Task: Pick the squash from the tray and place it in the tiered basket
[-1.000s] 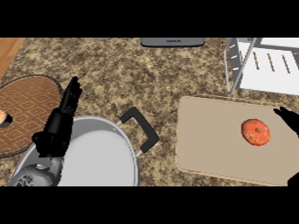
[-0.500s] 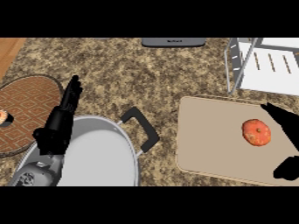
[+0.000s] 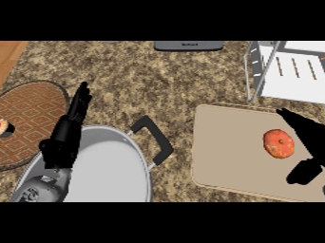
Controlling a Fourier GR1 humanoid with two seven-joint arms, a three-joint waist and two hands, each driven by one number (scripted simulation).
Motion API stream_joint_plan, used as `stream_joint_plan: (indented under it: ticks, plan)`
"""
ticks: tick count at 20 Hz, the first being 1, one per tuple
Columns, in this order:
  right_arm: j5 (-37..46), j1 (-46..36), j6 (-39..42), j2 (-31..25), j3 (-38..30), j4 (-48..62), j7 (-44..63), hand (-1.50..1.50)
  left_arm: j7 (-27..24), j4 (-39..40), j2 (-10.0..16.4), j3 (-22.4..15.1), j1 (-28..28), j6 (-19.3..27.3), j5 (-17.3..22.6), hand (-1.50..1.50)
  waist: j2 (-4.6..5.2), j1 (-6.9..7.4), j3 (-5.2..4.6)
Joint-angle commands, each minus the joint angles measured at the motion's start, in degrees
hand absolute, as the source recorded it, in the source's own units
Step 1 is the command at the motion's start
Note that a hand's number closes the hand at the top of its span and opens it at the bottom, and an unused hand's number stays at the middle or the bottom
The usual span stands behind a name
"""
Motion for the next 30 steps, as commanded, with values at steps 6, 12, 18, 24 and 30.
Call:
stream_joint_plan:
  ticks: [6,12,18,24,30]
  plan:
    - [2.8,-3.3,-2.8,1.9,-0.3,8.7,-4.2,-1.50,-0.8,2.3,-3.1,0.6,-0.8,0.0,-1.2,0.00,0.64,-0.18,-1.13]
    - [4.4,-4.0,-6.1,4.4,-0.1,12.7,-5.9,-1.50,-0.1,-0.4,-2.0,1.6,0.7,-0.1,-0.3,0.00,0.62,0.07,-1.12]
    - [3.0,-1.8,-7.3,4.8,-2.7,9.7,-6.9,-1.50,-3.7,5.0,-3.3,2.4,-0.9,-1.3,0.2,0.00,0.61,-0.74,-1.16]
    - [8.8,-2.5,-17.7,6.9,-1.1,14.9,-10.4,1.50,0.9,1.2,-1.2,2.9,-1.9,-1.3,0.7,0.00,0.66,-0.27,-1.12]
    - [18.2,-5.2,-15.8,7.3,4.5,14.6,-3.0,1.50,-1.6,2.6,-1.5,2.5,-0.6,-1.3,1.2,0.00,0.63,-0.32,-1.21]
